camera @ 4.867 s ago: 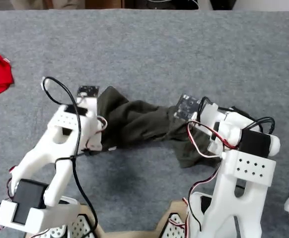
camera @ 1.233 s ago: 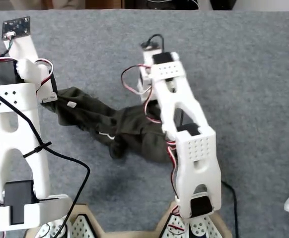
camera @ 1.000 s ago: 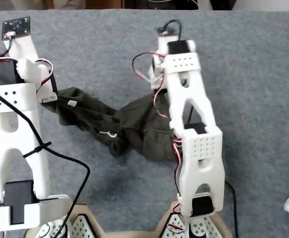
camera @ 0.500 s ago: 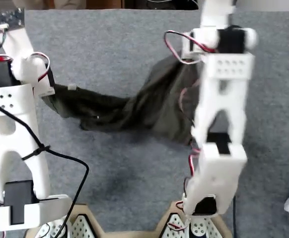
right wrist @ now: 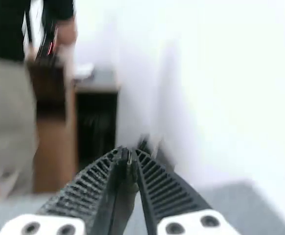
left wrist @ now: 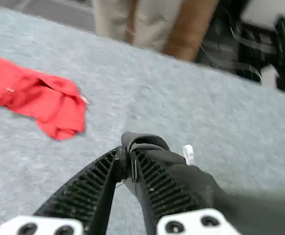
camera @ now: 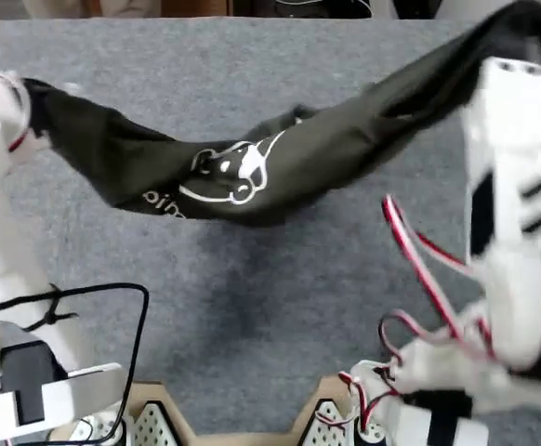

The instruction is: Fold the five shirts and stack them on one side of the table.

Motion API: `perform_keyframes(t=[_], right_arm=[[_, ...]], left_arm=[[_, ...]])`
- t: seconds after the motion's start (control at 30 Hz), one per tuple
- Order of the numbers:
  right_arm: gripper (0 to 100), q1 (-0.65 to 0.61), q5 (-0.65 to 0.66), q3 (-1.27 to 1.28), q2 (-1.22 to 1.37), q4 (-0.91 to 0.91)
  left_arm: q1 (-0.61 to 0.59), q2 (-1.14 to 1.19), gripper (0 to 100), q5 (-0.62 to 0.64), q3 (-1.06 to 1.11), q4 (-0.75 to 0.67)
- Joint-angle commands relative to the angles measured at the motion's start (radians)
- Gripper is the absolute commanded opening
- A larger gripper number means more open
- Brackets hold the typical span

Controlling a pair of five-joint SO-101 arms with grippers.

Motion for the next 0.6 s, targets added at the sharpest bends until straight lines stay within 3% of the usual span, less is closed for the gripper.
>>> perform_keyframes(t=[0.0,0.13,0.27,0.43,0.57], right_arm=[[0.5,0.039,0.011,-0.028,-0.041,-0.069],[0.5,0.039,0.011,0.042,-0.041,-0.069],[0.5,0.033,0.011,0.193,-0.041,-0.074],[0.5,-0.041,0.011,0.321,-0.041,-0.084],[0.5,-0.054,0.011,0.432,-0.027,-0.278]], left_arm=[[-0.087,-0.007,2,-0.009,-0.028,0.008],[-0.167,-0.013,2,-0.009,0.034,0.008],[-0.172,-0.004,2,-0.006,0.048,0.008],[-0.025,0.070,2,0.026,0.077,-0.049],[0.071,0.176,2,0.127,0.077,-0.230]])
